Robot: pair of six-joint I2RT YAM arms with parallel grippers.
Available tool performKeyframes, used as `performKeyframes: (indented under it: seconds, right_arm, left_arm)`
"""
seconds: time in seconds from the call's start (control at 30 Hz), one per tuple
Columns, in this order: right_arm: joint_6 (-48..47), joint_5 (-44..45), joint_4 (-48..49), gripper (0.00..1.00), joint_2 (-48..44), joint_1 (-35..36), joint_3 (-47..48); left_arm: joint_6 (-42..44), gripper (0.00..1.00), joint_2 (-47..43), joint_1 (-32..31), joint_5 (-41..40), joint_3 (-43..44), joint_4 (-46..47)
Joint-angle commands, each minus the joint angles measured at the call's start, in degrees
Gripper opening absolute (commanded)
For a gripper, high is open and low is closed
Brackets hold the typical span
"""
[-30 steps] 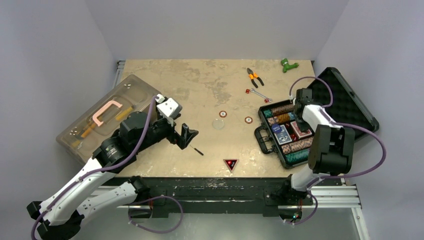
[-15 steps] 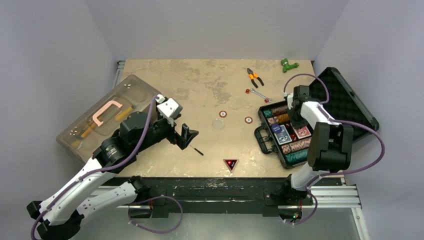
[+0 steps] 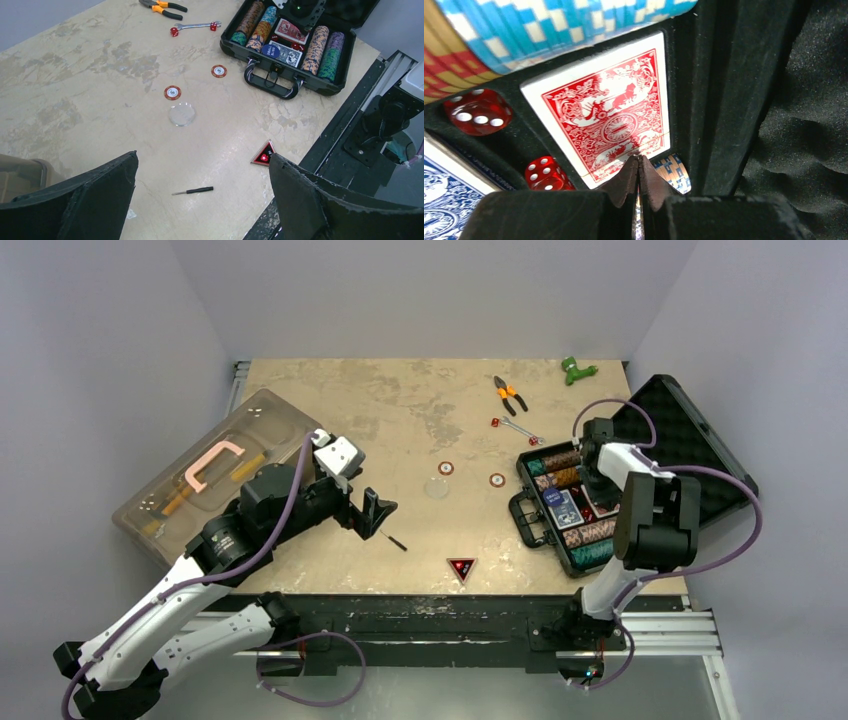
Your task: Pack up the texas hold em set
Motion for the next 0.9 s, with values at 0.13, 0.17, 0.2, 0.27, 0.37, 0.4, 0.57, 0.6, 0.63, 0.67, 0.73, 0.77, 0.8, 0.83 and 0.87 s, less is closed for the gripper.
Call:
performKeyframes:
  seconds: [0.13, 0.17, 0.2, 0.27, 0.37, 0.4, 0.57, 0.6, 0.63, 0.67, 0.73, 0.77, 0.8, 0.83, 0.87]
  right_arm:
    - [3.95, -5.16, -0.02, 0.00, -3.62, 1.01, -0.54]
    - [4.30, -4.99, -0.26, 0.00, -5.33, 0.92, 0.56]
    - [4.53, -4.08, -1.07, 0.00, -7.11, 0.99, 1.68]
    - [4.64, -4.41, -2.11, 0.05, -10.38, 1.60, 4.85]
    - [5.44, -6.40, -3.43, 0.95, -15.66, 7.10, 7.73]
    - [5.83, -4.83, -2.66, 0.98, -18.19, 11.05, 7.37]
    - [17.82, -7.55, 1.38, 0.99, -29.12, 20.43, 4.01]
    - [24.34, -8.38, 0.82, 0.99, -30.31, 20.47, 4.01]
    - [31.07, -11.77, -0.50, 0.99, -31.09, 20.38, 3.97]
    - [35.44, -17.49, -1.81, 0.99, -31.54, 20.18, 4.01]
    - [39.01, -28.60, -3.66, 0.99, -31.82, 20.72, 2.03]
    - [40.69, -33.40, -1.26, 0.99, -32.45, 21.60, -1.03]
    - [42.20, -35.10, 1.04, 0.99, -33.26, 25.01, -3.63]
    - [43.85, -34.26, 2.21, 0.99, -33.77, 28.36, -5.52]
    - [45.18, -32.73, 2.66, 0.99, -33.84, 31.75, -6.87]
  left_arm:
    - [1.29, 1.00, 0.48, -0.48, 0.04, 1.46, 1.14]
    - [1.26, 1.00, 0.60, -0.49, 0.08, 1.53, 1.07]
    - [1.32, 1.00, 0.69, -0.47, 0.08, 1.54, 1.05]
    - [1.42, 1.00, 0.88, -0.44, -0.35, 1.54, 1.00]
    - [1.82, 1.00, 1.19, -0.48, -1.05, 1.46, 0.99]
    - [1.95, 1.00, 1.39, -0.44, -1.80, 1.39, 1.01]
    - [2.86, 1.00, 2.14, -0.44, -5.39, 0.95, 1.19]
    - [3.00, 1.00, 2.19, -0.46, -6.29, 0.74, 1.28]
    - [3.11, 1.00, 2.12, -0.44, -7.66, 0.56, 1.51]
    - [3.20, 1.00, 2.08, -0.43, -8.60, 0.24, 1.75]
    - [3.37, 1.00, 1.85, -0.43, -10.25, -0.23, 2.34]
    - [3.38, 1.00, 1.70, -0.46, -10.89, -0.47, 2.55]
    - [3.46, 1.00, 1.52, -0.44, -11.59, -0.55, 2.75]
    - [3.53, 1.00, 1.29, -0.43, -12.21, -0.77, 2.91]
    - [3.56, 1.00, 0.98, -0.43, -12.96, -1.16, 3.28]
